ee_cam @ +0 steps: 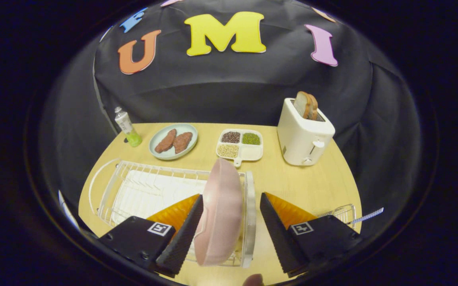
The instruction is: Take the plate from the dish rack, then take the spoon from the basket and place it into the plate.
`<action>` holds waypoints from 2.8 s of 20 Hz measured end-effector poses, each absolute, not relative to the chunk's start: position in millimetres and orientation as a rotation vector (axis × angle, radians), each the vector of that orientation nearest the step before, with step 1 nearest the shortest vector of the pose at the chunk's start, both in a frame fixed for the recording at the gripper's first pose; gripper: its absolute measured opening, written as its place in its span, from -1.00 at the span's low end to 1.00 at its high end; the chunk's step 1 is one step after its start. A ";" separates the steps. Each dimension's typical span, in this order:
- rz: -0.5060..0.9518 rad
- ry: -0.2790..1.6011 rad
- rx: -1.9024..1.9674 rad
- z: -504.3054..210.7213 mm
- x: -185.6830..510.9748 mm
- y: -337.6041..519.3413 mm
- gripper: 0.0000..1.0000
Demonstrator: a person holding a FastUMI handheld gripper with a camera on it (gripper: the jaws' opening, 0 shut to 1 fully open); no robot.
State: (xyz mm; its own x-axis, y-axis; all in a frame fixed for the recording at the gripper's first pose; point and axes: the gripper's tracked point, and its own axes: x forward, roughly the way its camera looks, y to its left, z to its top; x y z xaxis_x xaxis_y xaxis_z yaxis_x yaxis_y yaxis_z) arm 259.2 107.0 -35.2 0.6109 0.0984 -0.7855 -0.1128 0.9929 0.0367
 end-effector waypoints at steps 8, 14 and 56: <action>0.034 0.996 0.082 -47.5 256.1 112.2 -0.15; -0.044 0.986 -0.034 -26.7 253.1 113.9 -0.28; 0.339 1.007 0.704 -173.8 32.0 120.7 -0.33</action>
